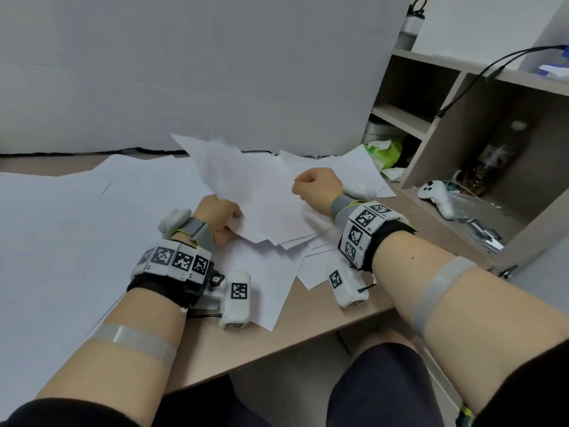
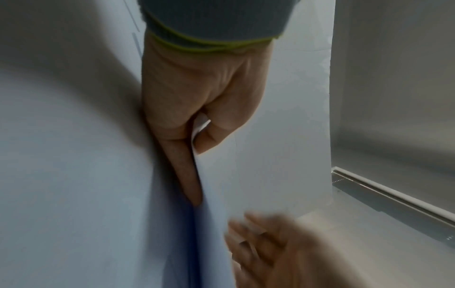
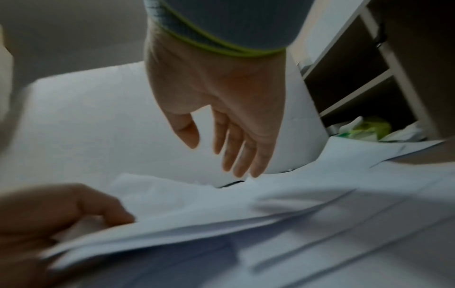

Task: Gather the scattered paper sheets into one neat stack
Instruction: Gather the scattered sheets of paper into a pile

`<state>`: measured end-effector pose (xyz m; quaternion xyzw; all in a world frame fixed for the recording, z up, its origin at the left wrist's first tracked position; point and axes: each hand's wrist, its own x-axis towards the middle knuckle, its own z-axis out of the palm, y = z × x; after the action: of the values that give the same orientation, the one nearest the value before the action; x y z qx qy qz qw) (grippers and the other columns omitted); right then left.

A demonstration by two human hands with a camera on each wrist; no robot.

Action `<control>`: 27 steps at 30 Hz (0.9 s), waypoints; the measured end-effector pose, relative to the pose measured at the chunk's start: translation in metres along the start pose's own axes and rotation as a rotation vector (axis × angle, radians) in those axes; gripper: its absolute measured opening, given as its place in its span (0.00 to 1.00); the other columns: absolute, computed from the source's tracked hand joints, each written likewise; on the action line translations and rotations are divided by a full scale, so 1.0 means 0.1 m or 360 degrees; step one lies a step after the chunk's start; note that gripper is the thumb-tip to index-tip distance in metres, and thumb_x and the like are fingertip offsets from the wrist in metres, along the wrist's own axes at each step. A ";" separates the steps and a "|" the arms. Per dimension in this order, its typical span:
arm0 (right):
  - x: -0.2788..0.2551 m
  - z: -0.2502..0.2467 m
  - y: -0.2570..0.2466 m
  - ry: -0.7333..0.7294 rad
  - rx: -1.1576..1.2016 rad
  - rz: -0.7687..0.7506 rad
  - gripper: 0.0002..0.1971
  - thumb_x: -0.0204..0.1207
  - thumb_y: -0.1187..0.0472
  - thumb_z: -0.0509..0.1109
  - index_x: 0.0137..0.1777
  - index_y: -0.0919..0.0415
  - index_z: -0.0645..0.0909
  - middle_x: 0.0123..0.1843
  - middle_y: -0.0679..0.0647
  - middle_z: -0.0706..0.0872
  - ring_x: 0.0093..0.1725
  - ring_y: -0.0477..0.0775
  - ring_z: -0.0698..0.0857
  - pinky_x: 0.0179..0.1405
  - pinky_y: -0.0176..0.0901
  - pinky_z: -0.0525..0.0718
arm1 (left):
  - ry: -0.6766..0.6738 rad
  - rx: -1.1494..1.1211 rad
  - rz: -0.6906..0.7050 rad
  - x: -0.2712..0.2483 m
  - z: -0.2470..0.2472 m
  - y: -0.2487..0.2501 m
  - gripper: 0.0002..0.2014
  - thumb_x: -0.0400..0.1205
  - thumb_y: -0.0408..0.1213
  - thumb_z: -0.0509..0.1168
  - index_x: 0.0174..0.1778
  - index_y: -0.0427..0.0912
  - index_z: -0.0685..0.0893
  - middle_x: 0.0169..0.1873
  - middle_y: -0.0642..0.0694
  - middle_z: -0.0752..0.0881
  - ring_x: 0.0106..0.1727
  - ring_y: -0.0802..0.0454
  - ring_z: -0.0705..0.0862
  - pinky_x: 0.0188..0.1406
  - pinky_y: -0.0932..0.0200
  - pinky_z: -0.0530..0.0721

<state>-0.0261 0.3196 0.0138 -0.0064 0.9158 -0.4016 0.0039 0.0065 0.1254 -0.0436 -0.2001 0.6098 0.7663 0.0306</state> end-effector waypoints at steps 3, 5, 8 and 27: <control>0.01 -0.35 0.28 0.0142 -0.0370 0.0254 0.17 0.76 0.58 0.69 0.63 0.63 0.84 0.61 0.61 0.88 0.54 0.61 0.86 0.50 0.44 0.86 | 0.0029 0.0042 0.0076 0.02 -0.01 0.02 0.24 0.62 0.23 0.68 0.56 0.26 0.83 0.49 0.31 0.84 0.54 0.35 0.85 0.61 0.34 0.83; -0.03 -0.53 0.43 0.0109 -0.0458 0.0434 0.20 0.79 0.59 0.69 0.69 0.66 0.80 0.67 0.62 0.84 0.55 0.60 0.84 0.40 0.41 0.80 | 0.0029 0.0003 0.0108 -0.06 0.01 0.07 0.21 0.69 0.21 0.68 0.59 0.26 0.82 0.51 0.31 0.84 0.54 0.33 0.86 0.63 0.31 0.81; -0.19 -0.69 0.56 -0.0023 -0.0879 0.0659 0.23 0.85 0.54 0.63 0.75 0.68 0.73 0.71 0.61 0.80 0.67 0.61 0.82 0.56 0.46 0.77 | 0.0063 -0.0043 0.0142 -0.11 0.05 0.08 0.15 0.75 0.19 0.65 0.57 0.30 0.81 0.54 0.33 0.83 0.50 0.35 0.86 0.61 0.36 0.84; -0.03 -0.69 0.61 -0.0296 -0.1115 0.0772 0.41 0.67 0.35 0.78 0.72 0.63 0.75 0.69 0.59 0.82 0.67 0.62 0.81 0.69 0.54 0.78 | 0.0177 -0.0109 0.0099 -0.04 0.05 0.03 0.08 0.78 0.20 0.66 0.44 0.37 0.77 0.45 0.37 0.81 0.55 0.34 0.85 0.62 0.41 0.84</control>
<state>-0.0248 0.4112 0.0157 0.1719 0.9675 -0.0517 0.1781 0.0082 0.1298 -0.0390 -0.2244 0.5900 0.7749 -0.0340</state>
